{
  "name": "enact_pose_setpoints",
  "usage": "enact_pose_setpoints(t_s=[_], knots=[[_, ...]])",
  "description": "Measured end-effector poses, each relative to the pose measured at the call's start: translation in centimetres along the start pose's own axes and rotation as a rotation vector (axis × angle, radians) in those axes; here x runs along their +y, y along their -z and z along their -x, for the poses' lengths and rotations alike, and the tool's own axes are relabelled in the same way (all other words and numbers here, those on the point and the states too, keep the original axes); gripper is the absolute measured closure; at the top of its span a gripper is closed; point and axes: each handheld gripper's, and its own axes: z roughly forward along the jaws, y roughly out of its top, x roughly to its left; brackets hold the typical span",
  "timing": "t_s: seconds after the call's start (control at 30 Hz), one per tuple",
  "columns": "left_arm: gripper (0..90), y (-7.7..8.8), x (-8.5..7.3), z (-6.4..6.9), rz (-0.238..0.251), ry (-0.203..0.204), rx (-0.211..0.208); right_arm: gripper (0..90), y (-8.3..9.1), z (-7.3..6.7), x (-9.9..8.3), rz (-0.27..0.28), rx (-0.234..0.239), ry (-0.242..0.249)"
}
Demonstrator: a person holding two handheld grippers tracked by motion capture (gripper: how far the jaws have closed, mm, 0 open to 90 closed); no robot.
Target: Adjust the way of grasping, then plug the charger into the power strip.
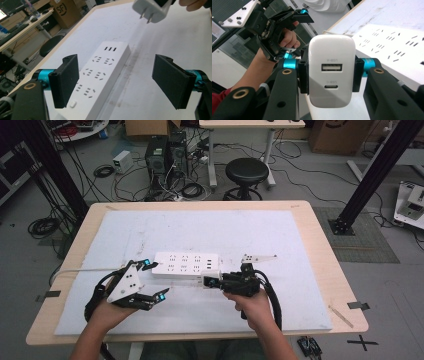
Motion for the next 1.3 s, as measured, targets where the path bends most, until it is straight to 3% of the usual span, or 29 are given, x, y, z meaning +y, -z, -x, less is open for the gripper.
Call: enact_pose_setpoints(t_s=[0.13, 0.33, 0.43, 0.53, 0.67, 0.77, 0.8, 1.0, 1.07, 1.3], knots=[[21.7, -0.1, 0.3, -0.5, -0.003, -0.001, 0.003, 62.9, -0.1, 0.3, 0.3, 0.005, -0.01, 0.006], [21.7, -0.3, 0.2, -0.3, -0.017, 0.006, -0.003, 62.9, -0.6, 0.7, 0.6, 0.076, -0.037, 0.037], [21.7, -0.3, 0.1, -0.3, -0.022, 0.004, -0.005, 62.9, -0.8, 0.9, 0.9, 0.138, -0.062, 0.036], [21.7, -0.1, 0.0, -0.3, -0.028, 0.001, -0.002, 62.9, -0.6, 1.1, 1.2, 0.182, -0.13, 0.047], [21.7, 0.3, -0.2, -0.5, -0.033, 0.004, 0.004, 62.9, -0.4, 1.0, 1.7, 0.169, -0.241, 0.168], [21.7, 0.4, -0.6, -0.6, -0.039, 0.011, 0.01, 62.9, -0.4, 1.0, 2.3, 0.138, -0.285, 0.259], [21.7, 0.4, -0.7, -0.7, -0.042, 0.01, 0.013, 62.9, -0.5, 1.0, 2.4, 0.128, -0.305, 0.313], [21.7, 0.5, -1.2, -0.8, -0.046, 0.018, 0.013, 62.9, -0.8, 1.0, 3.8, 0.03, -0.356, 0.467], [21.7, 0.6, -1.3, -0.8, -0.044, 0.023, 0.012, 63.0, -1.0, 0.9, 4.2, 0.001, -0.375, 0.54], [21.7, 1.2, -1.9, -0.9, -0.044, 0.034, 0.025, 62.9, -2.1, 0.7, 5.8, -0.153, -0.424, 0.746]])
